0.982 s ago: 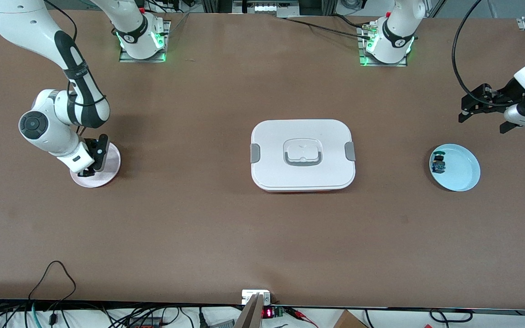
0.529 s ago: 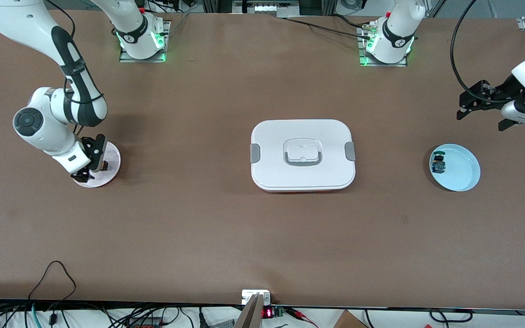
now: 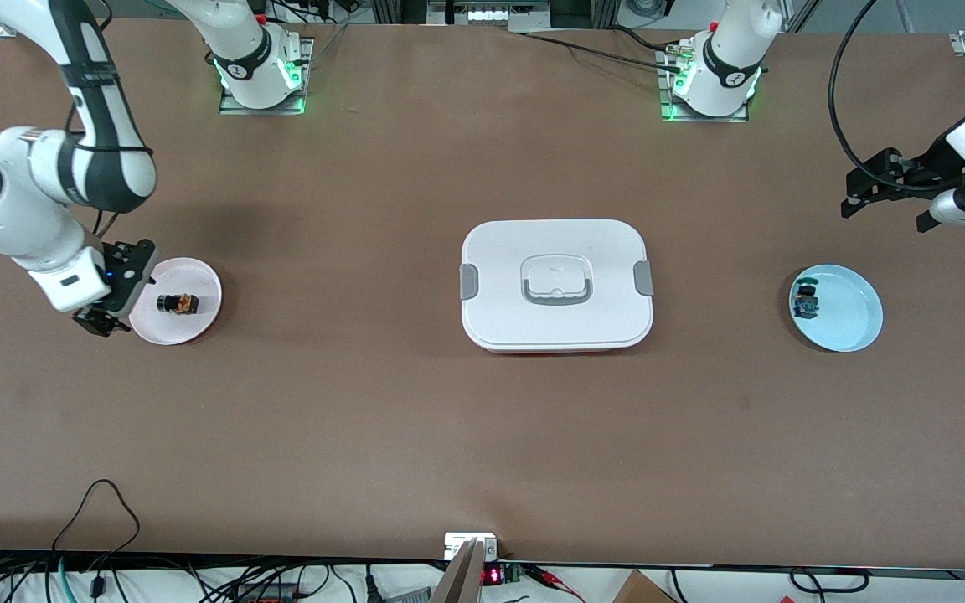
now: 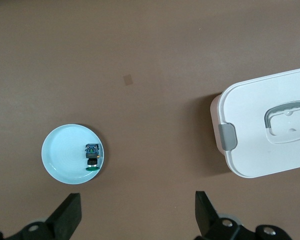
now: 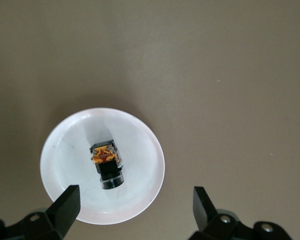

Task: Transfer orange switch to right arm and place
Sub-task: 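Lower the switch onto the white plate and open the right gripper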

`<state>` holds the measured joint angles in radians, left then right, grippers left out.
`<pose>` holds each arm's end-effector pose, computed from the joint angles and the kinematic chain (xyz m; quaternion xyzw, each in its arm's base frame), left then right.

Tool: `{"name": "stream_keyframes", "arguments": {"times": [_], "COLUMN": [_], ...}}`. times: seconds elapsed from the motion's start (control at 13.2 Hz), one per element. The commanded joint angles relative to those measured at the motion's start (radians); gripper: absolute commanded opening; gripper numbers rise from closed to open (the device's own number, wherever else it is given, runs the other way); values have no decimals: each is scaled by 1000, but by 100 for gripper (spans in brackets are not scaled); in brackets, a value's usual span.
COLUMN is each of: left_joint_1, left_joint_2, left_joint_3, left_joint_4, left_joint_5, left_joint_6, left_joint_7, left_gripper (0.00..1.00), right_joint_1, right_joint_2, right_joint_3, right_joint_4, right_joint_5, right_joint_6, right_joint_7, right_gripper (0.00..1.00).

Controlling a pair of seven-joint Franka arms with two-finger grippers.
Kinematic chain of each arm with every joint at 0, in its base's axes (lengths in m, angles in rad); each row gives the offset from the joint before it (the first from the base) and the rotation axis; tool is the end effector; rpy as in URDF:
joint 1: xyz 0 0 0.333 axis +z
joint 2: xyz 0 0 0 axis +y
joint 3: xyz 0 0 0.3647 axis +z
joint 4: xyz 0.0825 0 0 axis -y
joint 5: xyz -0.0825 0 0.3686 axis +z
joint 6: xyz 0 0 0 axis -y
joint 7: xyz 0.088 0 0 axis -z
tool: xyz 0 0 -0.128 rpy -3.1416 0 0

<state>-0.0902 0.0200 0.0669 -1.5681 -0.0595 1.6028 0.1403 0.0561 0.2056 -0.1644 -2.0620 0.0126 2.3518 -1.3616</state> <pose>0.5493 -0.0207 0.6456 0.9963 -0.0810 0.0091 0.0286 0.5861 -0.0597 0.3813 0.8102 0.5844 0.0243 0.0381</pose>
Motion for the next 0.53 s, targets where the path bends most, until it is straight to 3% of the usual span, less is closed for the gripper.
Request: {"name": "stream_keyframes", "arguments": {"times": [0.0, 0.45], "left_joint_1": [-16, 52], "left_joint_2": [18, 26], "left_joint_3": [21, 21], "left_joint_4": [22, 22], "left_joint_5": [20, 9], "left_joint_6": [-9, -9], "left_joint_7": [-14, -11], "left_gripper": [100, 100], "right_joint_1": [-6, 2], "right_joint_2": [0, 0], "right_joint_3": [9, 9], "right_joint_4": [135, 342], "right_joint_5": [133, 173], "right_joint_6": [-184, -546], "right_joint_7": [151, 824], "right_gripper": [100, 100]}}
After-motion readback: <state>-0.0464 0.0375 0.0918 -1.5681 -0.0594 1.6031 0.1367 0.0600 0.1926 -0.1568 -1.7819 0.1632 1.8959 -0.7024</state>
